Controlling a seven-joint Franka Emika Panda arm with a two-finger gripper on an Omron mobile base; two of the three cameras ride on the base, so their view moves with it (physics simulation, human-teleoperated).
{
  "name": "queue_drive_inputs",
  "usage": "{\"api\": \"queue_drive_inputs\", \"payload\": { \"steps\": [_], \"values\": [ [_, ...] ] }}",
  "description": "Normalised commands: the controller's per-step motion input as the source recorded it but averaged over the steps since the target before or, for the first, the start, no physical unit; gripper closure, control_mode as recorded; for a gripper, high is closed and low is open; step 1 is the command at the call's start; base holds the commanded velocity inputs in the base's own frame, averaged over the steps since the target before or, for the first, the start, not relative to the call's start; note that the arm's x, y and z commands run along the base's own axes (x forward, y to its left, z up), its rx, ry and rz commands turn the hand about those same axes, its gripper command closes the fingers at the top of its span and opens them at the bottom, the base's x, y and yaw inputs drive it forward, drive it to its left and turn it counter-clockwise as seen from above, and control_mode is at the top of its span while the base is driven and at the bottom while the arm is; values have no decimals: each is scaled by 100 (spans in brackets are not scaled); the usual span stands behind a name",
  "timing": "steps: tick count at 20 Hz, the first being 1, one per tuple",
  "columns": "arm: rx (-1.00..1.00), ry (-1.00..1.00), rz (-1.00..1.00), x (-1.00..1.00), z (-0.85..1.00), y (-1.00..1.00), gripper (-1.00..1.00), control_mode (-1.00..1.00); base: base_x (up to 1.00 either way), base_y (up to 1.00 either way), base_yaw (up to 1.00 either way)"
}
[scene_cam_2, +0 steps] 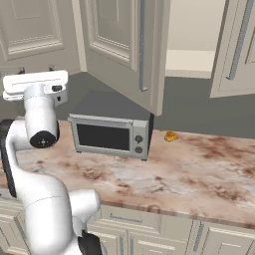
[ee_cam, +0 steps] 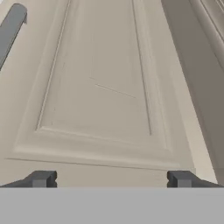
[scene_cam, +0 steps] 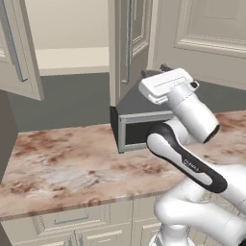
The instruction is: Close all open cabinet doors.
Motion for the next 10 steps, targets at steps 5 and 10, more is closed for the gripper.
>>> {"api": "queue_drive_inputs", "payload": {
  "steps": [5,10],
  "values": [
    [0,0,13,64,-36,0,-100,-100,0,0,0],
    [0,0,4,61,-27,14,-100,-100,0,0,0]
  ]
}}
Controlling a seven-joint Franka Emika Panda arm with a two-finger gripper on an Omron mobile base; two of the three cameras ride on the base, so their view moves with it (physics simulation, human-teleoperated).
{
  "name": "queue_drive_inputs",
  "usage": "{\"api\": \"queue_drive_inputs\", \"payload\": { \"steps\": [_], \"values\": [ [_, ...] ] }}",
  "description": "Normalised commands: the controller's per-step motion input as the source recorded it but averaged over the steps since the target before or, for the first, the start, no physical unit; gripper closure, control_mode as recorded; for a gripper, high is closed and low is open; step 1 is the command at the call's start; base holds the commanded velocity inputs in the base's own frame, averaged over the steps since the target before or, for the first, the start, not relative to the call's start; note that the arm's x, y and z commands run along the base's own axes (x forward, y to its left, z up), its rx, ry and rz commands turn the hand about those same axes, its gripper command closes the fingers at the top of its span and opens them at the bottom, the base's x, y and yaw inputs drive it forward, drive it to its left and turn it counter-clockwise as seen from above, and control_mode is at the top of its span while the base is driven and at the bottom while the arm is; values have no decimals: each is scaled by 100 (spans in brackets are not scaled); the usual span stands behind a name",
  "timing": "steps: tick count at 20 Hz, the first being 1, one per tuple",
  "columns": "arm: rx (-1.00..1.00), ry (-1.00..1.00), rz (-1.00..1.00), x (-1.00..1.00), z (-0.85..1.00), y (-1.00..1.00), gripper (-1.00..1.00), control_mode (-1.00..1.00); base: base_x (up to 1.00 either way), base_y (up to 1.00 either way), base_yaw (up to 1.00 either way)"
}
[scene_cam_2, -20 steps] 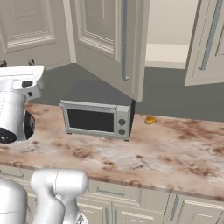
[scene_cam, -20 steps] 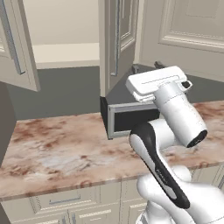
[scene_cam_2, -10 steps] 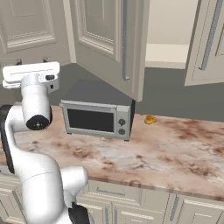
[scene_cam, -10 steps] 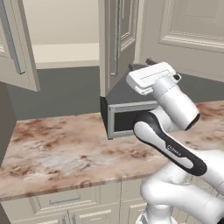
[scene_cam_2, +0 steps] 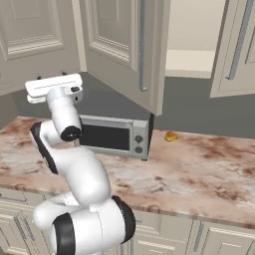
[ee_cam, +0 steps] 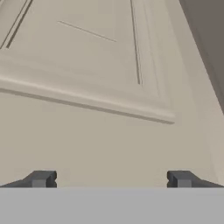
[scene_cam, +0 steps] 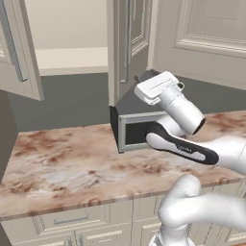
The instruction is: Close all open cabinet doors.
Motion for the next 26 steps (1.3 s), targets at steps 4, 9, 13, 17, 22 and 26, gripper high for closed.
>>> {"api": "queue_drive_inputs", "payload": {
  "steps": [4,9,13,17,22,26],
  "values": [
    [-3,0,-2,18,0,52,-100,-100,0,0,0],
    [-7,0,-7,0,0,61,-100,-100,0,0,0],
    [-6,0,-8,0,10,57,-100,-100,0,0,0],
    [-7,0,-18,0,14,59,-100,-100,0,0,0],
    [-7,0,-29,0,16,61,-100,-100,0,0,0],
    [-6,0,-30,0,16,63,-100,-100,0,0,0]
  ]
}}
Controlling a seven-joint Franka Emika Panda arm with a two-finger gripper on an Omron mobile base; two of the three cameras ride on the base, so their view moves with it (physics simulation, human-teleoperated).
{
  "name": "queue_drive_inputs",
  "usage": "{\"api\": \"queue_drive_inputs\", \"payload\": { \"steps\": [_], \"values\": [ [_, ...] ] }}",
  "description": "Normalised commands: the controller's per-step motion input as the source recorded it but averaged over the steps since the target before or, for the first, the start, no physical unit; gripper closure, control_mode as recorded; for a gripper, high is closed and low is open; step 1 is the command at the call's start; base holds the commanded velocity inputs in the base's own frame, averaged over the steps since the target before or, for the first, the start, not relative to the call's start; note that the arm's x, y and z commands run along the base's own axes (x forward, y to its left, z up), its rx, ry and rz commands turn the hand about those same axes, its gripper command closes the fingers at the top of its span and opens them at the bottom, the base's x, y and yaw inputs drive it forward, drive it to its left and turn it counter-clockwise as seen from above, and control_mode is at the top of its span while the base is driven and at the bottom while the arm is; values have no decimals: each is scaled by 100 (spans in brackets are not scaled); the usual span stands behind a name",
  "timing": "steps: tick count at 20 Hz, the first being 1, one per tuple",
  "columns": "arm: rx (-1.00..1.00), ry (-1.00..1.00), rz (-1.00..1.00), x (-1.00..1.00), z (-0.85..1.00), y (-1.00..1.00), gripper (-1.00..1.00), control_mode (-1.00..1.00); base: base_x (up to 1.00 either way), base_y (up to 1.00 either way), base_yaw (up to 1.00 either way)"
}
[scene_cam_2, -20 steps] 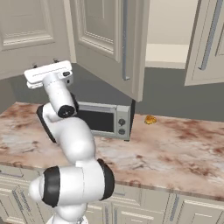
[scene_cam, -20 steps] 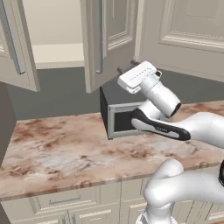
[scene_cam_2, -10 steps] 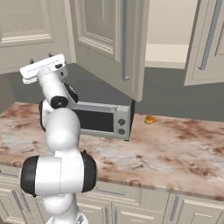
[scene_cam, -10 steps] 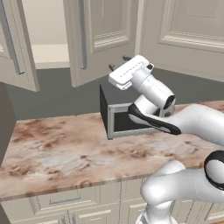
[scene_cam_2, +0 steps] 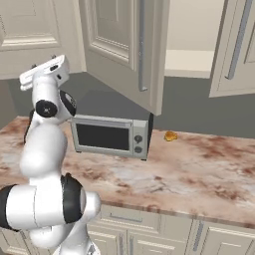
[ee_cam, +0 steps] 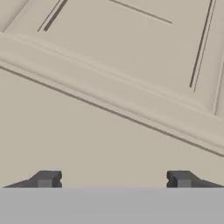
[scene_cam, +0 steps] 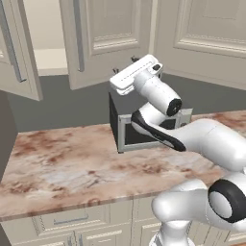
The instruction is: Close all open cabinet doors.
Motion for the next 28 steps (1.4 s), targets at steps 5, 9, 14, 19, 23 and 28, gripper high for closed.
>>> {"api": "queue_drive_inputs", "payload": {
  "steps": [5,9,14,19,23,28],
  "values": [
    [-6,0,-30,0,10,60,-100,-100,0,0,0],
    [-1,0,-15,0,9,25,-100,-100,0,0,0],
    [0,0,-3,8,7,3,-100,-100,0,0,0],
    [0,0,0,28,3,0,-100,-100,0,0,0],
    [0,0,0,28,3,0,-100,-100,0,0,0],
    [0,0,0,23,1,0,-100,-100,0,0,0]
  ]
}}
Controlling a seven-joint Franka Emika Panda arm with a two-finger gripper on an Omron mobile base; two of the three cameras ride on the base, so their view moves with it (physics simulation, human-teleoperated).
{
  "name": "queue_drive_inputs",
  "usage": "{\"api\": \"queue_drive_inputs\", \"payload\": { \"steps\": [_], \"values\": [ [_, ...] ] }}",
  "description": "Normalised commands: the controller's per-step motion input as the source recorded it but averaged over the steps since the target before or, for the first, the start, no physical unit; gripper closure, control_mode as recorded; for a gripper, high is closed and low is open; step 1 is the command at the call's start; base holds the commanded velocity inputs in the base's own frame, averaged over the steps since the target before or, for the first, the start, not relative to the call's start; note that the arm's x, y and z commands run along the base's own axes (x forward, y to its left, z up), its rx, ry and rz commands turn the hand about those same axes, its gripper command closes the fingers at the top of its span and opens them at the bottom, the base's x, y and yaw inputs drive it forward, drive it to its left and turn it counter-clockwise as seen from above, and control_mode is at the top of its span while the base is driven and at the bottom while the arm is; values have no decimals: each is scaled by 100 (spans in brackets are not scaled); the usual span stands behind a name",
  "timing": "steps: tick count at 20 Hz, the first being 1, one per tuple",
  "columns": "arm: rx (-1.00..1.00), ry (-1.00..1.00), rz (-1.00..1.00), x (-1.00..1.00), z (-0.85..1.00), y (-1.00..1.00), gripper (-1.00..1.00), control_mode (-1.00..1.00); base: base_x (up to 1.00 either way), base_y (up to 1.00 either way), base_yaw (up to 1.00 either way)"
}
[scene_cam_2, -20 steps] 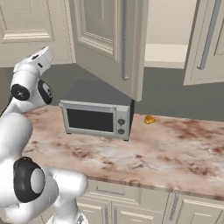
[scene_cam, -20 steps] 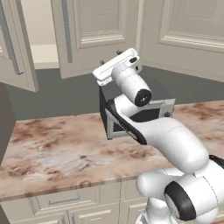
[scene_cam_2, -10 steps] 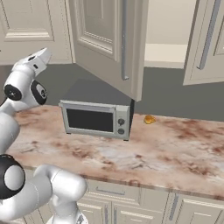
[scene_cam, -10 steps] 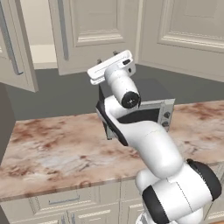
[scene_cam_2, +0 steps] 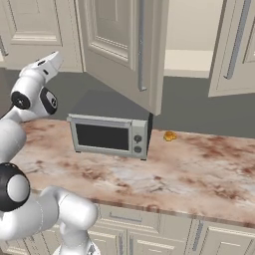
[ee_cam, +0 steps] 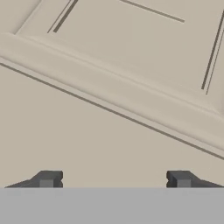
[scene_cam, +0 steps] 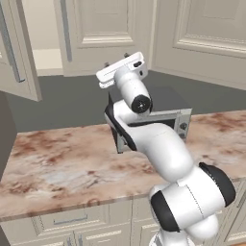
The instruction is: Close all open cabinet doors.
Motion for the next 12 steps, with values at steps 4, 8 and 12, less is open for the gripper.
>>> {"api": "queue_drive_inputs", "payload": {
  "steps": [4,8,12],
  "values": [
    [0,0,0,21,0,0,-100,-100,0,0,0],
    [0,0,0,4,0,0,-100,-100,0,0,0],
    [0,0,0,13,0,1,-100,-100,0,0,0]
  ]
}}
